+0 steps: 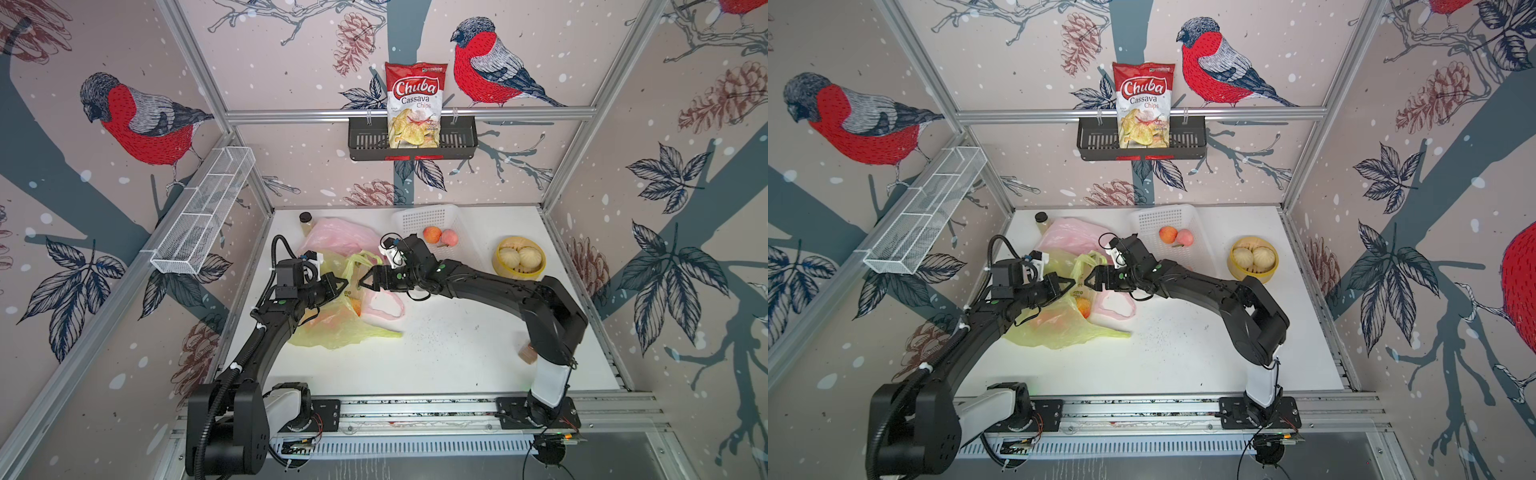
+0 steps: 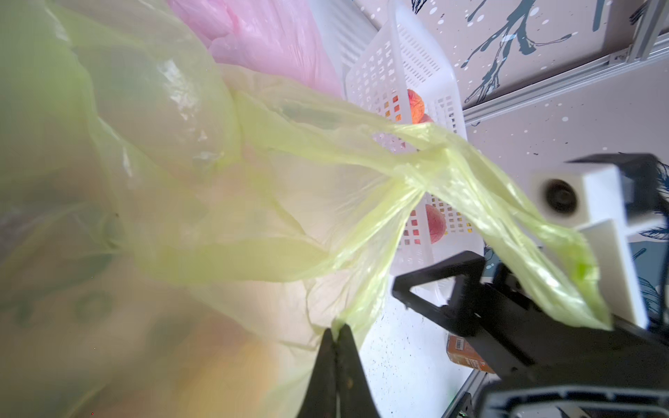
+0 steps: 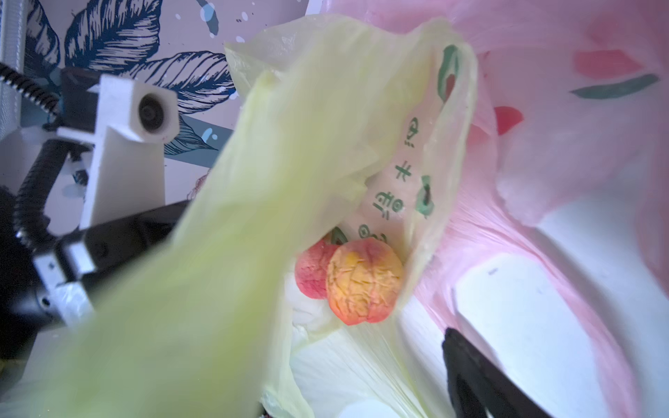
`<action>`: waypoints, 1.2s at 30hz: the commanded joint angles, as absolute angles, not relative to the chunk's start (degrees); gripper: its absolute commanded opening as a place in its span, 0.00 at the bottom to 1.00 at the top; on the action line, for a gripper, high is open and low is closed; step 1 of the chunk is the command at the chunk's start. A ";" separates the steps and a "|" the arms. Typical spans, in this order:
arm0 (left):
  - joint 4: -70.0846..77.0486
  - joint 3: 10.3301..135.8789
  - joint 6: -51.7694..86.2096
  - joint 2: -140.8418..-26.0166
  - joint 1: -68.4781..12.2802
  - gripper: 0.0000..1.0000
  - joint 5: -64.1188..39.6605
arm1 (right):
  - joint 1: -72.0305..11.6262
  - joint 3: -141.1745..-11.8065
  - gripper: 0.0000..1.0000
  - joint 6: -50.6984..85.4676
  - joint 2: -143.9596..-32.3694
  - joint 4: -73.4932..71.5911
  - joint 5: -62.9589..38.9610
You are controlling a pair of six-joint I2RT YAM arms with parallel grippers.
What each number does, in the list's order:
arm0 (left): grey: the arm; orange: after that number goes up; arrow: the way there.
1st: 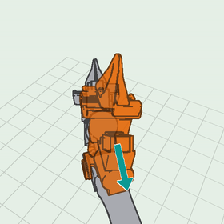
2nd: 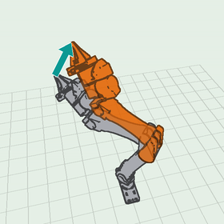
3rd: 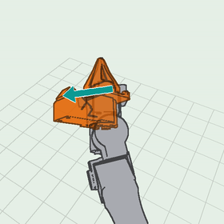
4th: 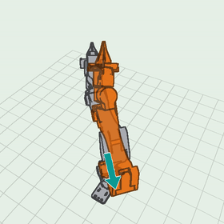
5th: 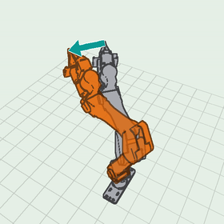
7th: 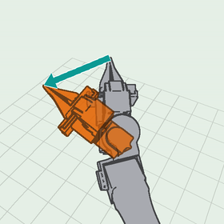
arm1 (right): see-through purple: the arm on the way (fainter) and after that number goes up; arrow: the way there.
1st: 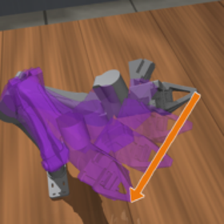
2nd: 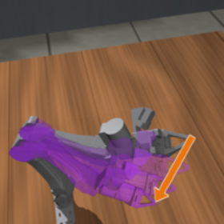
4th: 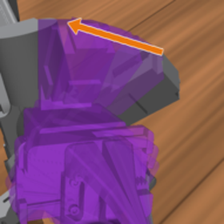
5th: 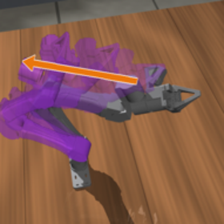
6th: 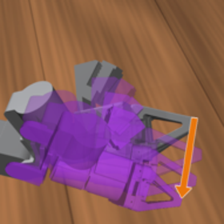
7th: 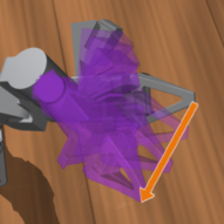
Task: Place the peach into a plastic bag & tie a knot
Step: Place the peach in the plastic bag, then adjust the plastic bag at the center of the board.
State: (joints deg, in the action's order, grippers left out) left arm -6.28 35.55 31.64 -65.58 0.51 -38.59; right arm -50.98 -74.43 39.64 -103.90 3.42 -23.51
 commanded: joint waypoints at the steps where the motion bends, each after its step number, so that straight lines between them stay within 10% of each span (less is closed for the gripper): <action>1: -3.49 35.33 31.85 -66.33 0.70 0.00 -37.52 | -51.04 -69.20 0.87 35.78 -97.65 8.42 -16.18; 8: -4.55 35.89 31.34 -66.84 0.70 0.00 -37.64 | -52.80 -54.77 0.64 35.37 -85.01 7.99 -11.99; 10: -7.12 37.04 30.35 -66.35 0.70 0.20 -36.87 | -52.67 -52.07 0.64 36.18 -82.78 6.67 -12.03; 12: -10.75 38.87 29.16 -64.42 0.58 0.43 -35.03 | -52.74 -50.87 0.68 36.37 -81.92 5.61 -11.94; 15: -17.03 42.89 26.14 -60.62 0.47 0.52 -31.66 | -52.77 -50.73 0.70 35.88 -82.86 5.53 -11.96; 20: -28.64 52.60 18.58 -57.49 -2.38 0.54 -23.37 | -52.53 -50.13 0.70 35.98 -84.45 5.45 -11.34; 26: -31.23 60.76 8.02 -59.67 -25.01 0.60 0.17 | -50.89 -47.52 0.73 37.12 -82.64 4.27 -12.68; 36: -37.10 70.23 -7.22 -86.08 -41.81 0.68 20.77 | -48.90 -42.53 0.95 37.88 -75.92 5.50 -11.99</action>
State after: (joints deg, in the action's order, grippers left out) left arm -32.34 67.53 -1.61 -81.34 -41.34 12.88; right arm -48.86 -43.44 37.52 -77.17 6.11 -12.12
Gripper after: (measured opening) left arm 0.672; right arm 0.949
